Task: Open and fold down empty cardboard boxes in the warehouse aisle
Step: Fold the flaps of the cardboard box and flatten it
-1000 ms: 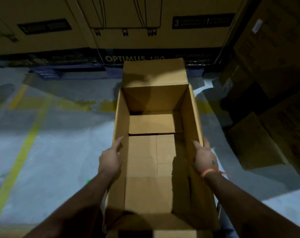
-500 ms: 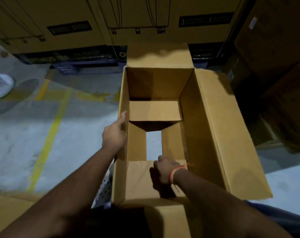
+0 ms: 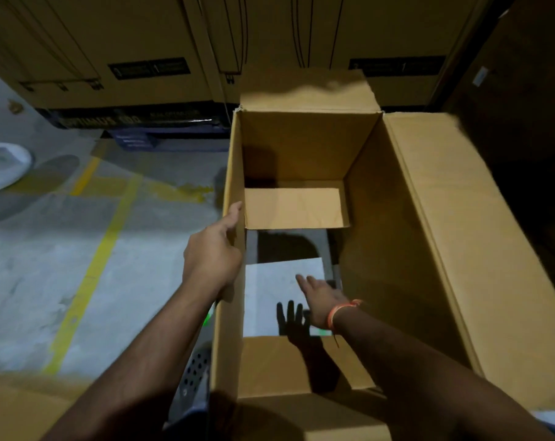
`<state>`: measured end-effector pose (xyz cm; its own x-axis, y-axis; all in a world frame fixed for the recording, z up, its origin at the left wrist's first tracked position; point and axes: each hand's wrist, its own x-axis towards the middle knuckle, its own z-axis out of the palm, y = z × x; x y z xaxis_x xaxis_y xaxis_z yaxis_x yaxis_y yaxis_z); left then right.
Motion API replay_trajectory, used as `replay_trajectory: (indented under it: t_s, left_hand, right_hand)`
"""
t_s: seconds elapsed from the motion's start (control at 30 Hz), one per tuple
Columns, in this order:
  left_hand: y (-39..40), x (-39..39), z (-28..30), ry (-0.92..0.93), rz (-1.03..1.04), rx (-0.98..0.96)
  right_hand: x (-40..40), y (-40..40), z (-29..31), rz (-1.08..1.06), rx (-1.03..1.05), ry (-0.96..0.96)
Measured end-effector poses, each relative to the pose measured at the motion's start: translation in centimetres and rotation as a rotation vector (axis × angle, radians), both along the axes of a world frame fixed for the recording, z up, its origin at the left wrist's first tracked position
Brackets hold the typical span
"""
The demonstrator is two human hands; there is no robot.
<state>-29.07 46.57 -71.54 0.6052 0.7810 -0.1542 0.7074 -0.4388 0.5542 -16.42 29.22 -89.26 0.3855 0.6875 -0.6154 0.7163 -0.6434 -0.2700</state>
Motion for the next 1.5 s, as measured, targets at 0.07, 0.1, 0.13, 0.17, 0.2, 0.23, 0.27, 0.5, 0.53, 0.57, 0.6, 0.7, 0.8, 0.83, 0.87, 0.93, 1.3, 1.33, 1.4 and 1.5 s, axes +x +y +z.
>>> replay_trajectory:
  t_s: [0.07, 0.1, 0.13, 0.17, 0.2, 0.23, 0.27, 0.5, 0.53, 0.57, 0.6, 0.7, 0.8, 0.83, 0.87, 0.93, 1.3, 1.33, 1.4, 1.5]
  left_hand:
    - [0.1, 0.1, 0.7, -0.013, 0.001, -0.002]
    - [0.2, 0.2, 1.2, -0.016, 0.007, -0.006]
    - [0.2, 0.3, 1.7, -0.018, 0.012, -0.011]
    - [0.2, 0.5, 2.3, -0.02, 0.015, -0.012]
    - [0.2, 0.6, 2.9, -0.021, 0.014, -0.004]
    - [0.2, 0.7, 3.6, -0.021, 0.008, 0.011]
    - [0.2, 0.6, 4.1, -0.023, -0.006, 0.034]
    - [0.8, 1.4, 4.7, -0.044, -0.056, 0.092]
    - [1.0, 1.9, 4.2, -0.04, -0.038, 0.091]
    - [1.2, 2.4, 3.5, -0.038, -0.024, 0.087]
    - [1.4, 3.1, 2.6, -0.037, -0.015, 0.083]
    - [2.4, 5.0, -0.1, -0.047, 0.005, 0.063]
    - [3.5, 6.0, -1.9, -0.083, 0.035, 0.045]
    - [3.7, 6.0, -2.3, -0.087, 0.039, 0.038]
    - [3.8, 5.8, -2.8, -0.085, 0.038, 0.022]
    - [3.3, 4.9, -3.4, -0.071, 0.005, -0.031]
    - [-6.5, -4.8, -1.7, 0.147, -0.024, -0.188]
    - [-7.4, -5.9, -1.5, 0.152, -0.009, -0.195]
    - [-9.0, -8.0, -0.9, 0.169, 0.018, -0.196]
    - [-10.0, -11.2, -0.7, 0.198, 0.146, -0.214]
  right_hand:
    - [1.9, 1.8, 0.7, -0.104, 0.129, -0.113]
    - [2.7, 2.7, 1.0, -0.145, 0.186, -0.167]
    - [3.6, 3.5, 1.4, -0.161, 0.246, -0.244]
    - [4.5, 4.4, 1.6, -0.153, 0.305, -0.339]
    - [5.4, 5.2, 2.1, -0.14, 0.356, -0.415]
    - [6.4, 6.0, 2.2, -0.137, 0.375, -0.452]
    - [7.4, 6.8, 2.2, -0.141, 0.362, -0.447]
    - [11.4, 7.8, 1.9, -0.032, -0.241, 0.112]
    - [11.1, 7.4, 1.8, -0.028, -0.17, 0.057]
    - [10.7, 6.8, 1.8, -0.056, -0.099, 0.024]
    - [10.2, 6.1, 1.8, -0.082, -0.046, 0.014]
    - [8.6, 2.9, 2.3, -0.12, -0.002, 0.053]
    - [7.4, -0.5, 4.4, -0.11, 0.075, 0.051]
    - [7.1, -1.7, 5.5, -0.104, 0.104, 0.042]
    - [6.8, -2.8, 7.0, -0.1, 0.131, 0.032]
    - [6.4, -5.1, 10.0, -0.108, 0.184, 0.0]
    - [3.0, -16.8, 19.5, -0.324, 0.477, -0.219]
    - [2.5, -17.6, 19.6, -0.376, 0.483, -0.203]
    - [1.7, -19.1, 19.4, -0.448, 0.479, -0.196]
    - [1.2, -21.7, 18.9, -0.547, 0.434, -0.248]
